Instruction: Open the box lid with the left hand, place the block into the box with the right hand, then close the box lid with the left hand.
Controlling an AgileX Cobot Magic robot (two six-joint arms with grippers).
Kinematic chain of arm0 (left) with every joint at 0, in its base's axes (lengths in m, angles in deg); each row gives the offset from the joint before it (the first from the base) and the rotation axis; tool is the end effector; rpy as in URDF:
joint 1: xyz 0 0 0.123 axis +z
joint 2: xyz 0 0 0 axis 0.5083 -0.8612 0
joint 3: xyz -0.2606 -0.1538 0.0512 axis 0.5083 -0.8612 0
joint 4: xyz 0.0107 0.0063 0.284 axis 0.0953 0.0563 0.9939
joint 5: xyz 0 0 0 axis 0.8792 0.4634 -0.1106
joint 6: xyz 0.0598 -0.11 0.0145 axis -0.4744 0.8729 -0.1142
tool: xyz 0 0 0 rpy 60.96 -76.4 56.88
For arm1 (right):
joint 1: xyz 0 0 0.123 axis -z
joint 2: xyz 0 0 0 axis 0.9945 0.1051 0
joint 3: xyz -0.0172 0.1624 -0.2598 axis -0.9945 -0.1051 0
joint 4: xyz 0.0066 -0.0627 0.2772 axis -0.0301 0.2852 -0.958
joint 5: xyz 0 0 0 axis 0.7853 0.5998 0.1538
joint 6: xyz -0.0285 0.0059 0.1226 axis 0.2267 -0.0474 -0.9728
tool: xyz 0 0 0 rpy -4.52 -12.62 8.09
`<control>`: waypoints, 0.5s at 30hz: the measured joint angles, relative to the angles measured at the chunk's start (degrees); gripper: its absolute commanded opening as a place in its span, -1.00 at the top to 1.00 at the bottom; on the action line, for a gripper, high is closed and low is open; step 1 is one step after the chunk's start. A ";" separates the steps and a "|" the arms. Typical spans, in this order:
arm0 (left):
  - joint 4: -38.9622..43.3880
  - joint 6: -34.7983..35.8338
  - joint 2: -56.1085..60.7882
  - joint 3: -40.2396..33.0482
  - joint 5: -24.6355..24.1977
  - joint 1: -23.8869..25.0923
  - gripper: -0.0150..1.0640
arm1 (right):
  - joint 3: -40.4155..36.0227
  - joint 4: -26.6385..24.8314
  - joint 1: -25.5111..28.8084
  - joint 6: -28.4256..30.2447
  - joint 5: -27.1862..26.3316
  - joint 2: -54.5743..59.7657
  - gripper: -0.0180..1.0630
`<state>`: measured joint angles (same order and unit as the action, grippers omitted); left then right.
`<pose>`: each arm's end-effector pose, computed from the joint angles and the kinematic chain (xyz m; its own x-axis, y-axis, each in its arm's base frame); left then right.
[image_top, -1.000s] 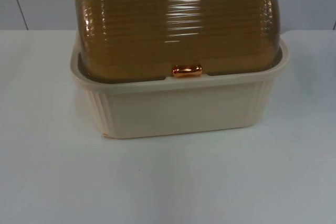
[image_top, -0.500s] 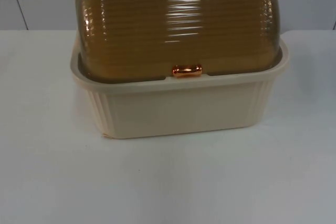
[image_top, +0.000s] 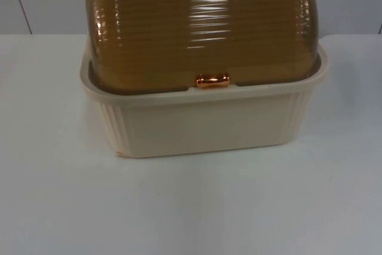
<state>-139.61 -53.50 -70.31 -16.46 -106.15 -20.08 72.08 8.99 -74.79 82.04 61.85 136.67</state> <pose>0.3464 0.0252 0.3930 -0.2961 -0.0919 -0.9507 0.0993 0.9870 -0.1264 0.3280 -0.0220 0.4315 -0.4376 0.0353 -0.8985 -0.0756 0.9942 0.0758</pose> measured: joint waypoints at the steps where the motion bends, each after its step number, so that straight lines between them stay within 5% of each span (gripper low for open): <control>1: 0.82 0.00 0.00 0.00 -0.43 0.00 -0.97 | 0.00 0.73 0.00 0.15 0.12 0.00 -0.97; 9: 7.35 0.25 1.15 0.00 -1.77 0.00 -0.97 | -0.14 4.14 0.00 -0.14 0.55 0.00 -0.97; 15: 20.52 11.51 1.68 0.00 -4.81 0.00 -0.97 | -5.39 5.01 0.00 -2.03 -0.39 -0.35 -0.97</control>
<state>-119.10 -41.99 -68.63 -16.46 -110.96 -20.08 66.69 14.00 -74.79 80.01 61.46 136.33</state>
